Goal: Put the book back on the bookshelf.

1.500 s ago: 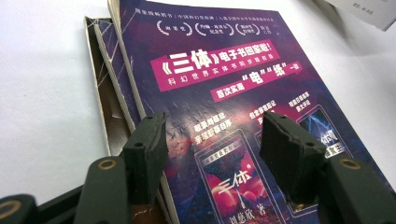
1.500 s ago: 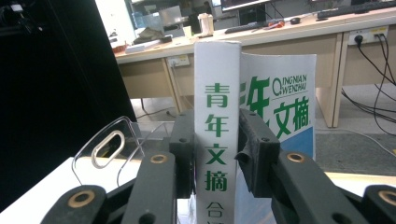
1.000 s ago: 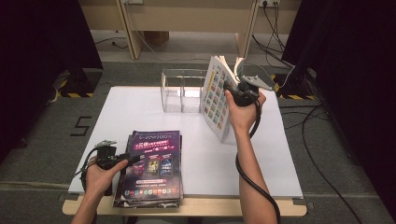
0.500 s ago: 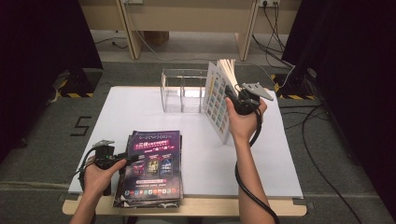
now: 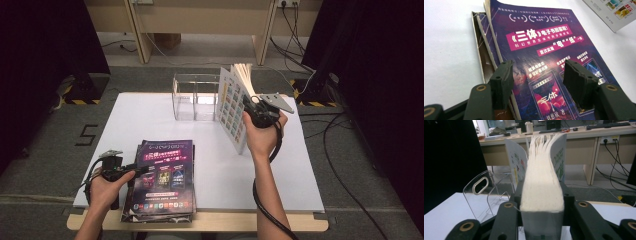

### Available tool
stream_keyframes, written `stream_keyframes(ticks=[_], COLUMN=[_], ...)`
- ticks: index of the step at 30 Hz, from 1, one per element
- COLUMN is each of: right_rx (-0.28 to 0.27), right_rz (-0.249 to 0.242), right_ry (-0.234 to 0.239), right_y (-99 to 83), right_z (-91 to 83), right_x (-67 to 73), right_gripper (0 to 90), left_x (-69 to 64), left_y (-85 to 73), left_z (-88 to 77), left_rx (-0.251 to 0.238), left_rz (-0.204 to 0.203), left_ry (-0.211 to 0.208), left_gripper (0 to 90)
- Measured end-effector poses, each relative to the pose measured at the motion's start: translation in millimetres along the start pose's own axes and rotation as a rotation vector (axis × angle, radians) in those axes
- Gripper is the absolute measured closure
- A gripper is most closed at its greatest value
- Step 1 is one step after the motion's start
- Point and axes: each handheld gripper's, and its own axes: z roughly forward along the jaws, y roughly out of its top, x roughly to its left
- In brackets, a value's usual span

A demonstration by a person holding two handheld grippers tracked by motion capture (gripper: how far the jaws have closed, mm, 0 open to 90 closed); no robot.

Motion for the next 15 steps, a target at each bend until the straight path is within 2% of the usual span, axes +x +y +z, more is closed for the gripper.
stream_keyframes(ticks=[6,10,15], right_rx=[-0.003,0.007,0.015], right_rz=[0.022,0.041,0.037], right_ry=[0.007,-0.007,-0.016], right_y=[-0.9,-1.4,-1.7], right_z=[1.1,6.1,12.3], right_x=[-0.3,-0.8,-0.1], right_gripper=[69.9,64.8,70.8], left_x=[0.0,-0.4,0.6], left_y=[-0.5,-0.4,-0.4], left_z=[0.6,0.8,0.6], left_rx=[0.004,0.002,0.005], left_rz=[0.002,-0.001,-0.003], left_ry=[-0.004,-0.005,-0.004], left_gripper=[40.5,40.5,40.5])
